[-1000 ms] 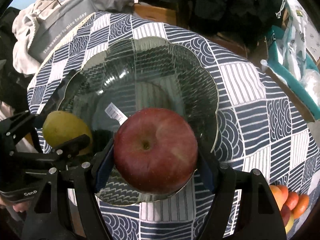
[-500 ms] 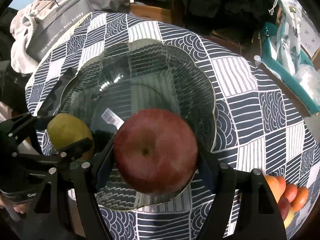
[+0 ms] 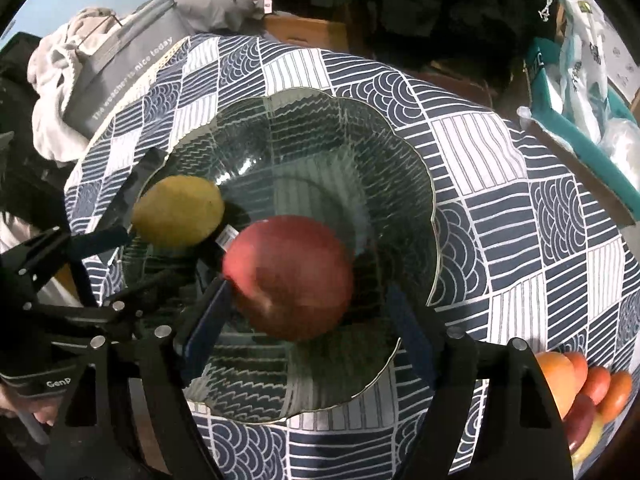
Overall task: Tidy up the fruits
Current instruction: 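Lower both fruits into the glass bowl and open both tools, then move both tools back toward the remaining fruit cluster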
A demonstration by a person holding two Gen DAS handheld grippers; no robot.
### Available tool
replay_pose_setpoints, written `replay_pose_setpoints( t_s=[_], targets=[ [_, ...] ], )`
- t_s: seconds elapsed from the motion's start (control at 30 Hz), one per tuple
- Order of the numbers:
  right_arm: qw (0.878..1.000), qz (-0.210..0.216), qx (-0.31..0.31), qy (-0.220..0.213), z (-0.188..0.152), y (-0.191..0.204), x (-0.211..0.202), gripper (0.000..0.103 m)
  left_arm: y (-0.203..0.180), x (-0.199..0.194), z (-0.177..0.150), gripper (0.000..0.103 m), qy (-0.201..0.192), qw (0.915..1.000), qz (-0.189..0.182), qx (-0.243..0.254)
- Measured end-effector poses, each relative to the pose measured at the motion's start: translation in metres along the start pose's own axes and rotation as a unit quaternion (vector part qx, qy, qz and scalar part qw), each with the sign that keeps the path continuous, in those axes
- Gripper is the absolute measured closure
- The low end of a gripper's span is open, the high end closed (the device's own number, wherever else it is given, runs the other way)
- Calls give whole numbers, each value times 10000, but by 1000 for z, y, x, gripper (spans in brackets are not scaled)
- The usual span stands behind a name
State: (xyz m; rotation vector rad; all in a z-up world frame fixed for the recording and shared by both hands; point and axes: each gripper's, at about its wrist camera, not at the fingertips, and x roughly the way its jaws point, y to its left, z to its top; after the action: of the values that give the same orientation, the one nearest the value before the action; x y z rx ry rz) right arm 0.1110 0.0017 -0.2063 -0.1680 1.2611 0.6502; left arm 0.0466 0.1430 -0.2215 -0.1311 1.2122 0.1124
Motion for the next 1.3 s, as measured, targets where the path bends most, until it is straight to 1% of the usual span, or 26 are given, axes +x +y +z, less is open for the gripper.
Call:
replay_pose_setpoints(
  t_s=[0.07, 0.17, 0.33, 0.43, 0.57, 0.63, 0.73, 0.83, 1.07, 1.2, 1.3],
  targets=[
    [9997, 155, 145, -99, -2, -4, -4, 23, 0, -3, -1, 26, -39, 10000, -4, 21],
    [9990, 275, 268, -212, -3, -7, -9, 23, -2, -9, -1, 25, -128, 9999, -33, 41],
    [9990, 223, 225, -317, -5, -4, -21, 23, -7, -20, -3, 25, -280, 9995, -67, 132],
    [9985, 166, 202, -484, -7, -3, -35, 23, -13, -28, -4, 25, -411, 9988, -53, 244],
    [9971, -138, 172, -732, -10, -2, -60, 23, -23, -45, -3, 25, -723, 9964, -55, 443],
    [9962, -205, 190, -821, -12, -4, -70, 23, -28, -53, -2, 25, -858, 9948, -83, 537],
    [9943, -358, 282, -965, -18, -8, -89, 23, -37, -66, -2, 25, -990, 9926, -211, 664],
    [9914, -642, 327, -1090, -26, -14, -109, 23, -45, -76, -2, 25, -1076, 9908, -410, 707],
    [9851, -908, 504, -1371, -43, -30, -151, 23, -72, -102, -1, 25, -1215, 9854, -803, 882],
    [9808, -1169, 482, -1484, -56, -38, -171, 23, -86, -110, -1, 25, -1200, 9841, -869, 978],
    [9788, -1227, 557, -1543, -66, -47, -186, 23, -98, -116, -2, 25, -1229, 9826, -879, 1077]
  ],
)
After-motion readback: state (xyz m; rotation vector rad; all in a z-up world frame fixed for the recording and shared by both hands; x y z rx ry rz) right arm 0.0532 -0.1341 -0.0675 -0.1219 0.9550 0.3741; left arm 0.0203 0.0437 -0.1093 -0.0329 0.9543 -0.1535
